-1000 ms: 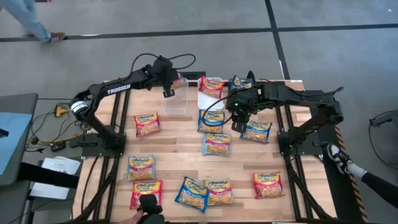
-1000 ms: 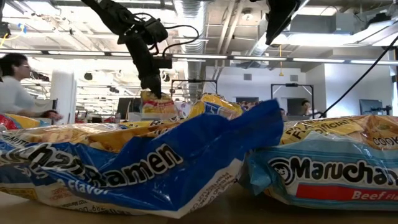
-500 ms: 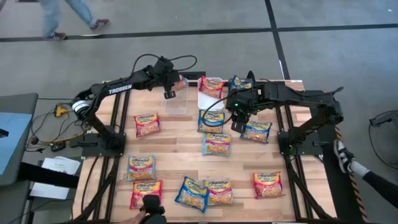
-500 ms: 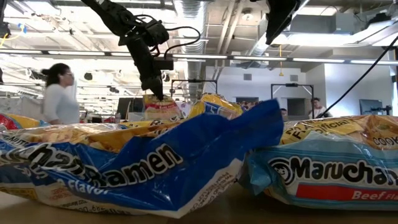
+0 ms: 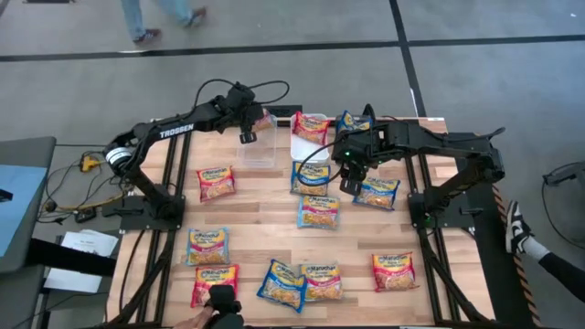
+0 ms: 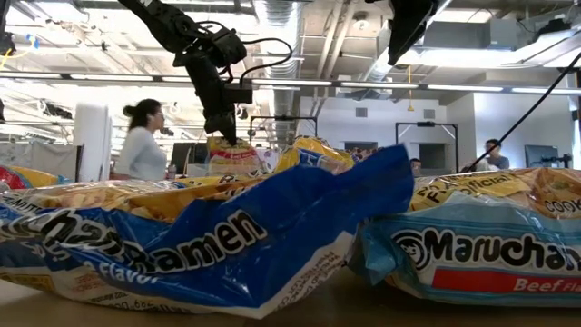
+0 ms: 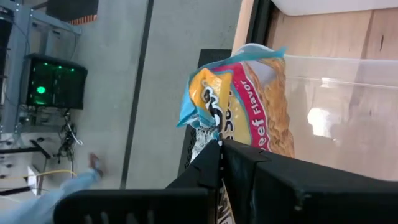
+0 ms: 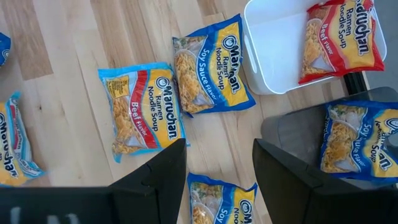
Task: Sort Maruchan noodles
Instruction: Put the light blue noodle pack into the transparent bin
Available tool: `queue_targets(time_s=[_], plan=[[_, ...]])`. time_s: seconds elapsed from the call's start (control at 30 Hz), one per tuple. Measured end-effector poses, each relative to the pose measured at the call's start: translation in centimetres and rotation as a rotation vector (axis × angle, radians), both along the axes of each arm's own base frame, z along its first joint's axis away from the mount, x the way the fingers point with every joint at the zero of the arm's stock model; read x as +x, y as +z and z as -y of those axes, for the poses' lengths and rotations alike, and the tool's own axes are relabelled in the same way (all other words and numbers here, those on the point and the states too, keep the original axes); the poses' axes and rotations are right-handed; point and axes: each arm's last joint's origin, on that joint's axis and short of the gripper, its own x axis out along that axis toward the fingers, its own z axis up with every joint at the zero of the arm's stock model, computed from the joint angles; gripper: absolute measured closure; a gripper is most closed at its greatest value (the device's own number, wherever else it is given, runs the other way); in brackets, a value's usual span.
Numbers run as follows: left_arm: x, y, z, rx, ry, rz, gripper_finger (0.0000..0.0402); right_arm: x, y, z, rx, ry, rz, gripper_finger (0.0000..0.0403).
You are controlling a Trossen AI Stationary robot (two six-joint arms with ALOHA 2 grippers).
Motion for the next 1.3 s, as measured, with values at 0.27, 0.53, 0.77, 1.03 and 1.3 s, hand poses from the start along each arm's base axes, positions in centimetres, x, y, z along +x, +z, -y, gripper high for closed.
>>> queue_targets(time_s=[0.27, 0.53, 0.77, 1.03, 1.3], plan=[[-0.1, -0.2, 0.0, 0.005, -0.029, -0.048, 0.0401, 0.0, 0.0, 0.0, 0.000, 0.000, 0.000, 0.0196], [0.5, -1.5, -0.5, 0.023, -0.034, -0.121, 0.0401, 0.0, 0.0, -0.1, 0.010, -0.017, 0.004, 0.0196], [1.3, -2.5, -0.9, 0.040, -0.028, -0.118, 0.0401, 0.0, 0.0, -0.5, 0.013, -0.004, 0.001, 0.0196], [1.7, -2.8, -1.1, 0.060, -0.020, -0.107, 0.0400, 0.0, 0.0, -0.7, 0.013, 0.007, 0.000, 0.0196], [1.5, -3.7, -0.8, -0.030, 0.002, -0.114, 0.0354, 0.0, 0.0, -0.7, 0.012, 0.006, 0.001, 0.0196]])
